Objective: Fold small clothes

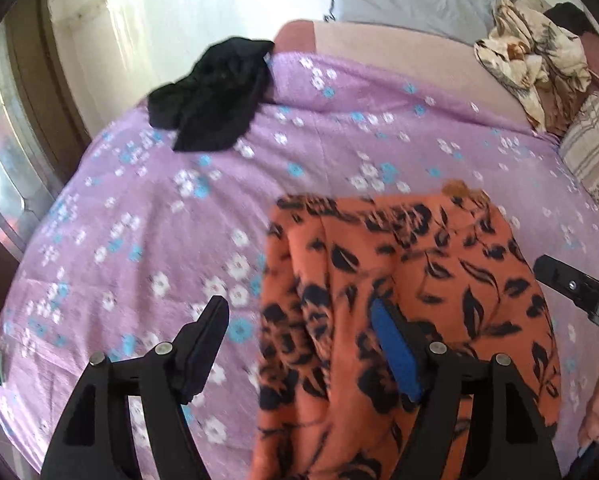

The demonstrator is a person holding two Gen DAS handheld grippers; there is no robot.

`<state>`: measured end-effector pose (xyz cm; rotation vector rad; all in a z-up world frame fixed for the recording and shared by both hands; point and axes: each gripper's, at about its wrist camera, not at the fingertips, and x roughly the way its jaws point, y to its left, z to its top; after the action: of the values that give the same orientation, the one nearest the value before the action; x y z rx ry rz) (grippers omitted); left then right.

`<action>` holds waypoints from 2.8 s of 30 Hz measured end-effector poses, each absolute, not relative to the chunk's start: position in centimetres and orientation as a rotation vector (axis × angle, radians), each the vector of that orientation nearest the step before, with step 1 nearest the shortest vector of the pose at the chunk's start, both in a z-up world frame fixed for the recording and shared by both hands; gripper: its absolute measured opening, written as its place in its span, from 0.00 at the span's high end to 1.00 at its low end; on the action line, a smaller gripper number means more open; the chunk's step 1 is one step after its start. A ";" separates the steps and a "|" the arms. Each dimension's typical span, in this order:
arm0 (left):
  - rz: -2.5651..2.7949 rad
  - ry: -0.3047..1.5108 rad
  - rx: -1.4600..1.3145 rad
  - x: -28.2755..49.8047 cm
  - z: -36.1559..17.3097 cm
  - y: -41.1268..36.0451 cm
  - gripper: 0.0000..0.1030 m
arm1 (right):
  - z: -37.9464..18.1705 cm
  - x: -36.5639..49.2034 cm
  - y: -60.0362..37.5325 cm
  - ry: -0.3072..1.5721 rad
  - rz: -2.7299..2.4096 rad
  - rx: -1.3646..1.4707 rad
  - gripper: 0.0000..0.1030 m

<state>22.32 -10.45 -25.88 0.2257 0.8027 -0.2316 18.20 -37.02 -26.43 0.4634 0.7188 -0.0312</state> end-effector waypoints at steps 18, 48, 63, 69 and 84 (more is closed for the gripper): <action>-0.201 0.988 0.186 27.9 -29.4 -10.0 0.21 | -29.8 24.0 -36.6 0.864 -0.043 0.564 0.55; -0.142 0.674 0.293 12.0 -21.3 -6.7 0.18 | -23.4 7.3 -29.4 0.759 -0.004 0.362 0.43; -0.092 0.411 0.223 2.3 -9.2 -4.4 0.04 | -13.5 -1.9 -27.3 0.522 -0.049 0.223 0.34; -0.108 0.364 0.202 -0.2 -6.8 -4.0 0.04 | -11.8 -4.1 -26.8 0.502 -0.057 0.225 0.32; -0.106 0.300 0.155 -4.1 -4.0 -3.3 0.03 | -9.7 -6.9 -27.3 0.429 -0.095 0.259 0.27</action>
<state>-4.13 -3.27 -4.02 0.1553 0.3005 -0.1056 -6.95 -27.33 -9.66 0.2591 0.4288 -0.0952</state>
